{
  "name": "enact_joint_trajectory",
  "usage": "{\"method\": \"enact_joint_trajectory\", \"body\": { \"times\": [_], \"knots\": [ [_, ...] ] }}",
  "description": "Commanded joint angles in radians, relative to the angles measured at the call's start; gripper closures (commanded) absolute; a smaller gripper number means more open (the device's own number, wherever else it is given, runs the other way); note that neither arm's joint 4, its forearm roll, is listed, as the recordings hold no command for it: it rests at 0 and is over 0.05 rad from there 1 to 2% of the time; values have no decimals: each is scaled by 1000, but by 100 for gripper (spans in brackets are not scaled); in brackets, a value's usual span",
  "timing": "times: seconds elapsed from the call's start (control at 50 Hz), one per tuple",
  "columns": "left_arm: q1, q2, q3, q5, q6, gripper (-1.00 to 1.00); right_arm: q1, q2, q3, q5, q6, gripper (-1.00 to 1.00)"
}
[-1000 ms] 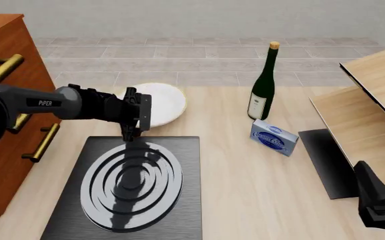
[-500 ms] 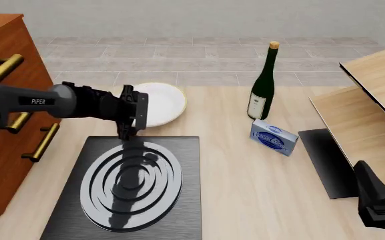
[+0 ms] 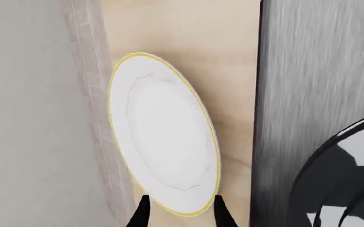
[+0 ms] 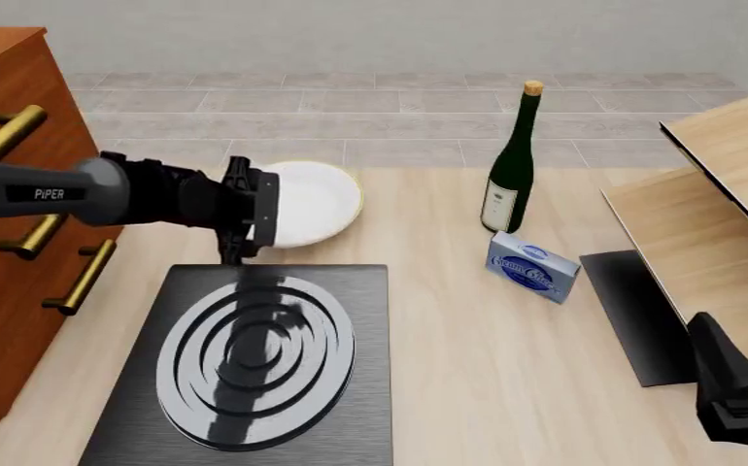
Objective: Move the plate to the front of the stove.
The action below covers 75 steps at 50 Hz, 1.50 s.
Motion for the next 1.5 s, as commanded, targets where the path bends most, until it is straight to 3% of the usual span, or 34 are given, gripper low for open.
{"method": "enact_joint_trajectory", "body": {
  "times": [0.02, 0.84, 1.18, 1.5],
  "knots": [
    [6, -36, 16, 7, 3, -100, 0, -1, 0, 0, 0, -100],
    [19, -171, 53, 32, 6, -100, 0, -1, 0, 0, 0, -100],
    [8, -193, -39, 36, -51, -100, 0, 0, 0, 0, 0, -100],
    [-9, -237, -36, 29, -67, -100, 0, 0, 0, 0, 0, -100]
  ]
}}
